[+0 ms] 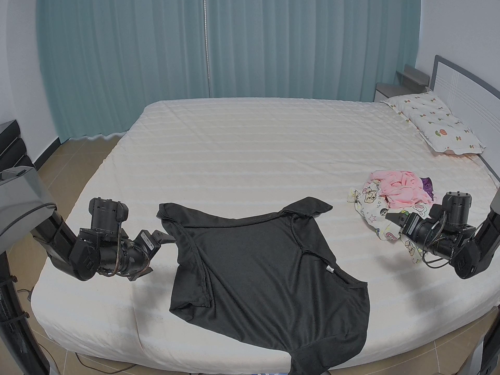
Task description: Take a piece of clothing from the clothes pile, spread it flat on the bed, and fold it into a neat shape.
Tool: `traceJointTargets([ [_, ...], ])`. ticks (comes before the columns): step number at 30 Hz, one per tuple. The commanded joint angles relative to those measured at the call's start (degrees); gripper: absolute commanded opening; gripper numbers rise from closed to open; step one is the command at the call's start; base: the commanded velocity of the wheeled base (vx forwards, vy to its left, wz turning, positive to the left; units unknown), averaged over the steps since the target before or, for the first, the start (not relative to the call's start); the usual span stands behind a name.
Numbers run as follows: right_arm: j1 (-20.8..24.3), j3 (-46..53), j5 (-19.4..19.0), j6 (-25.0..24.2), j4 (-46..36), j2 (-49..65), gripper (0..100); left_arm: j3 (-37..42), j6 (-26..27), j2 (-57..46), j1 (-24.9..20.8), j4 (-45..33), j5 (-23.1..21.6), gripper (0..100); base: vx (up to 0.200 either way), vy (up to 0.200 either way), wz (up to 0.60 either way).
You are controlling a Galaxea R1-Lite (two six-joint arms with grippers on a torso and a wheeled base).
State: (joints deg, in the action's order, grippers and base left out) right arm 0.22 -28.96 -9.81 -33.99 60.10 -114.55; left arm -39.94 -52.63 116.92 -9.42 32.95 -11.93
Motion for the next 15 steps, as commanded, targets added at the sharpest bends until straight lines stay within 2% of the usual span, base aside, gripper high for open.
traceJointTargets([
  [1, 3.8, 1.0, -0.9, -2.7, 0.1, -4.3, 100, 2.4, 1.2, 0.1, -3.1, -0.6, 0.0, 100, 0.0, 0.0, 0.0],
  [2, 5.3, 1.1, -0.9, -4.6, 0.5, -6.4, 100, 1.7, 1.7, 1.2, -4.6, -0.3, 0.0, 100, 0.0, 0.0, 0.0],
  [5, 5.9, 2.0, -0.9, -7.1, 4.2, -9.8, 100, -0.6, 1.7, 4.5, -8.2, 0.1, 1.0, 100, 0.0, 0.0, 0.0],
  [10, 7.3, 3.9, -0.6, -9.3, 13.7, -14.2, 100, -4.9, 1.7, 8.1, -12.1, -1.6, 7.9, 100, 0.0, 0.0, 0.0],
  [11, 7.4, 4.6, -0.4, -9.3, 15.8, -14.9, 100, -6.0, 1.7, 9.1, -13.3, -2.4, 10.8, 100, 0.0, 0.0, 0.0],
  [12, 7.4, 4.6, -0.4, -9.3, 15.8, -14.9, 100, -6.0, 1.7, 9.1, -13.3, -2.4, 10.8, 100, 0.0, 0.0, 0.0],
  [13, 8.2, 5.0, -0.4, -9.3, 16.4, -14.8, 100, -6.2, 1.9, 9.3, -14.3, -2.8, 14.0, 100, 0.0, 0.0, 0.0],
  [15, 9.0, 5.1, -0.3, -9.2, 16.5, -14.8, 100, -6.2, 2.7, 9.4, -15.8, -2.8, 15.5, 100, 0.0, 0.0, 0.0],
])
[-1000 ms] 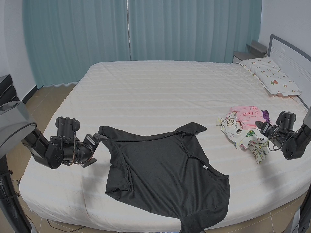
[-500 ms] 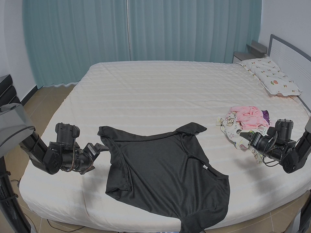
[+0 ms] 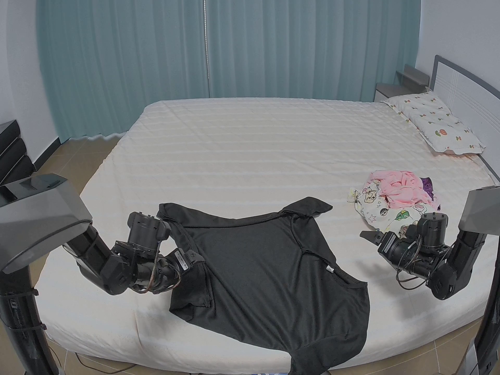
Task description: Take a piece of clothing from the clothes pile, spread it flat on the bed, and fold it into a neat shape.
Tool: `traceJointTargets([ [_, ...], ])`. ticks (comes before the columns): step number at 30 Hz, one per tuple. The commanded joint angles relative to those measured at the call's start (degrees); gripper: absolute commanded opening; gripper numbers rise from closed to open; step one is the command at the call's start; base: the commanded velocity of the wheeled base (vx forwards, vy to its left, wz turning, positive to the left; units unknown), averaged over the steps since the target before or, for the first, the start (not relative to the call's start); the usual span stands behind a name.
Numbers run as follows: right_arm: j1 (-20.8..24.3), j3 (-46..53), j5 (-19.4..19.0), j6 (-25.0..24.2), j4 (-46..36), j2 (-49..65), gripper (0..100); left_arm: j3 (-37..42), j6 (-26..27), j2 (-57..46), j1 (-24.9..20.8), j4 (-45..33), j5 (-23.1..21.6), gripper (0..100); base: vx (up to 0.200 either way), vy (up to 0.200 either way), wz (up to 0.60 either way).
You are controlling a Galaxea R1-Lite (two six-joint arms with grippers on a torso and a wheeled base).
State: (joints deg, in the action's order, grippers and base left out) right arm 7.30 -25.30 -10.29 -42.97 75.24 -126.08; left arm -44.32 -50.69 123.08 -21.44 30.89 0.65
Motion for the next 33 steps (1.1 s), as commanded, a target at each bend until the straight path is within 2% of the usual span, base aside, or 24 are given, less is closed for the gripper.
traceJointTargets([
  [1, 2.1, 1.5, 0.3, -0.1, 1.5, -3.4, 100, -1.9, 1.8, 3.3, -4.4, -0.8, 3.3, 100, 0.0, 0.0, 0.0],
  [4, 2.4, 1.9, 0.3, 0.0, 1.7, -3.4, 100, -1.8, 4.5, 3.6, -5.1, -1.5, 5.2, 100, 0.0, 0.0, 0.0],
  [5, 2.4, 1.9, 0.3, 0.0, 1.7, -3.5, 100, -1.7, 5.3, 3.6, -5.8, -2.7, 7.8, 100, 0.0, 0.0, 0.0],
  [6, 2.4, 1.9, 0.3, 0.0, 1.7, -3.5, 100, -1.7, 5.3, 3.6, -5.8, -2.7, 7.8, 100, 0.0, 0.0, 0.0],
  [7, 2.3, 1.9, 0.4, 0.0, 1.7, -3.5, 100, -1.8, 6.1, 4.3, -7.1, -4.1, 10.9, 100, 0.0, 0.0, 0.0],
  [8, 2.3, 1.9, 0.4, 0.1, 1.7, -3.5, 100, -2.0, 6.4, 5.0, -7.6, -4.4, 11.8, 100, 0.0, 0.0, 0.0],
  [16, 2.3, 1.9, 0.4, 0.2, 1.7, -3.7, 100, -1.8, 7.9, 6.7, -7.7, -4.6, 12.6, 100, 0.0, 0.0, 0.0],
  [17, 2.3, 1.9, 0.4, 0.2, 1.7, -3.7, 100, -1.7, 8.1, 6.7, -7.7, -4.7, 12.6, 0, 0.0, 0.0, 0.0],
  [20, 2.3, 2.0, 0.4, 0.2, 1.7, -3.7, 100, -1.4, 8.5, 6.7, -7.4, -5.0, 13.8, 0, 0.0, 0.0, 0.0],
  [25, 2.3, 2.0, 0.4, 0.2, 1.7, -3.7, 100, 0.6, 9.4, 6.5, -7.6, -8.3, 20.3, 0, 0.0, 0.0, 0.0],
  [33, 2.2, 2.1, 0.4, 0.2, 1.7, -3.6, 100, 3.2, 11.4, 2.9, -5.0, -8.9, 20.6, 0, 0.0, 0.0, 0.0],
])
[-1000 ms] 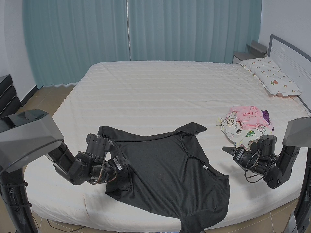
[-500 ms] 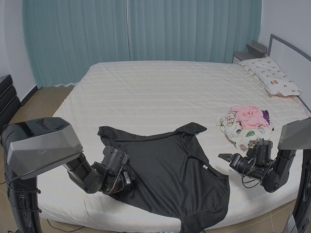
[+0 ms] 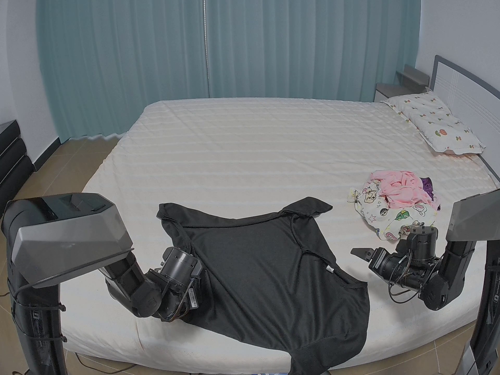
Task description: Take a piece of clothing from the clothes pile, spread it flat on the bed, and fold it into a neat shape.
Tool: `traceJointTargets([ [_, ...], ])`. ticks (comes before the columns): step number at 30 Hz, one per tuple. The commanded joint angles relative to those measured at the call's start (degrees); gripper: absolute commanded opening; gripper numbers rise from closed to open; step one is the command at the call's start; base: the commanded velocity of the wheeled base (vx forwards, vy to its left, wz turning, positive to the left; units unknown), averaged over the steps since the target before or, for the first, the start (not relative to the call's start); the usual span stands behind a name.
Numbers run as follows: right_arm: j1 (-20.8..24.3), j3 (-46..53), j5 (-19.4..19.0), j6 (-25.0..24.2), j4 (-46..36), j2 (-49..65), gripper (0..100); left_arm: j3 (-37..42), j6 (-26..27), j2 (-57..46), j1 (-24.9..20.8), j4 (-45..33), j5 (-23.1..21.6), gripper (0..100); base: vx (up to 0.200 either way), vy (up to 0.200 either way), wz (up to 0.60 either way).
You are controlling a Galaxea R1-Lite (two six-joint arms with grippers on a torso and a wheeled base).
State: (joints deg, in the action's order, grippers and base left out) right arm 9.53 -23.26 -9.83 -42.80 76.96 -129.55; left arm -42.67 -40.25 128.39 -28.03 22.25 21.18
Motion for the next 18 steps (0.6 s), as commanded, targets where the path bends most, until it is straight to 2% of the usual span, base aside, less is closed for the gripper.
traceJointTargets([
  [1, 0.0, 0.1, 0.0, 0.0, -0.1, -0.1, 100, 1.5, 1.0, -2.4, 1.6, -0.3, 0.1, 0, 0.0, 0.0, 0.0],
  [6, 0.0, 0.1, 0.0, 0.0, 0.0, 0.2, 100, 4.8, 4.4, -8.9, 5.4, -6.3, 0.0, 0, 0.0, 0.0, 0.0],
  [11, 0.0, 0.1, 0.0, 0.0, 0.0, -0.1, 100, 5.2, 7.5, -10.3, 10.1, -13.2, -0.3, 0, 0.0, 0.0, 0.0],
  [14, -0.2, 0.1, 0.0, 0.1, -0.1, -0.2, 100, 6.1, 8.2, -10.4, 11.9, -15.0, -0.9, 0, 0.0, 0.0, 0.0],
  [18, -0.3, 0.9, -0.1, 0.3, -0.1, -1.0, 100, 8.0, 10.0, -11.7, 12.2, -17.2, -2.3, 0, 0.0, 0.0, 0.0],
])
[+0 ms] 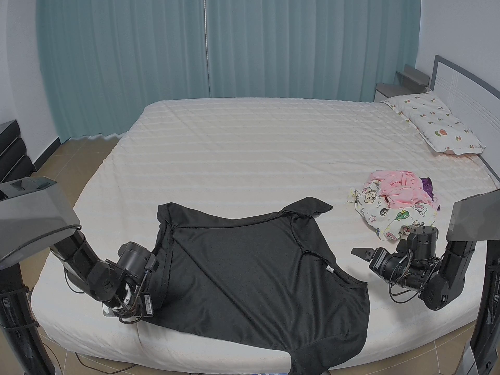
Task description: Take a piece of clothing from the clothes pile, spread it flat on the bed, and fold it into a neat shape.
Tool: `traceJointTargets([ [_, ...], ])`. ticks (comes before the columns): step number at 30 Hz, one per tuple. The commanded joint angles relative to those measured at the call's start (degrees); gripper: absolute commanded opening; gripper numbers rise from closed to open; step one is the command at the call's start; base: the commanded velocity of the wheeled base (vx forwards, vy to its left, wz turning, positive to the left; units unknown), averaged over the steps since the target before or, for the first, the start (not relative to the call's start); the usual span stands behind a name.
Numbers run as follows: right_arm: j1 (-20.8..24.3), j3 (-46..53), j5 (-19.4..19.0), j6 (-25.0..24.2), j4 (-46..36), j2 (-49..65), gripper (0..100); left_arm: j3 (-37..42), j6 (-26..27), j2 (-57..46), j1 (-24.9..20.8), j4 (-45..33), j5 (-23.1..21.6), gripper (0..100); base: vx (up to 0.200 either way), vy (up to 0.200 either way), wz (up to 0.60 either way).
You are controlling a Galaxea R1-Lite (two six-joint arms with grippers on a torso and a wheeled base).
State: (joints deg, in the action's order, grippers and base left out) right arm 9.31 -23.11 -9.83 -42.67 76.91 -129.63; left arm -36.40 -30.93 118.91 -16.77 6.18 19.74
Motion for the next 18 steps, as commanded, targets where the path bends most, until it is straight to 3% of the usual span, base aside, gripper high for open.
traceJointTargets([
  [1, -0.1, 0.8, -0.1, 0.5, 0.0, -1.1, 100, 2.0, 0.8, -2.5, 1.0, -1.3, -1.2, 0, 0.0, 0.0, 0.0],
  [8, -0.2, 0.6, -0.3, 1.8, 0.0, -4.8, 100, 2.8, 1.8, -4.6, 3.5, -7.5, -5.1, 0, 0.0, 0.0, 0.0],
  [16, -0.1, 2.5, -1.3, 5.0, 0.0, -6.7, 100, 3.9, 4.8, -4.2, 6.3, -7.2, -7.4, 0, 0.0, 0.0, 0.0],
  [17, 0.0, 2.5, -1.4, 5.1, 0.0, -6.7, 100, 3.9, 4.9, -4.2, 6.4, -7.2, -7.4, 100, 0.0, 0.0, 0.0],
  [18, 0.1, 2.7, -1.7, 5.8, 0.0, -7.0, 100, 3.9, 5.3, -4.1, 6.8, -7.3, -7.5, 100, 0.0, 0.0, 0.0],
])
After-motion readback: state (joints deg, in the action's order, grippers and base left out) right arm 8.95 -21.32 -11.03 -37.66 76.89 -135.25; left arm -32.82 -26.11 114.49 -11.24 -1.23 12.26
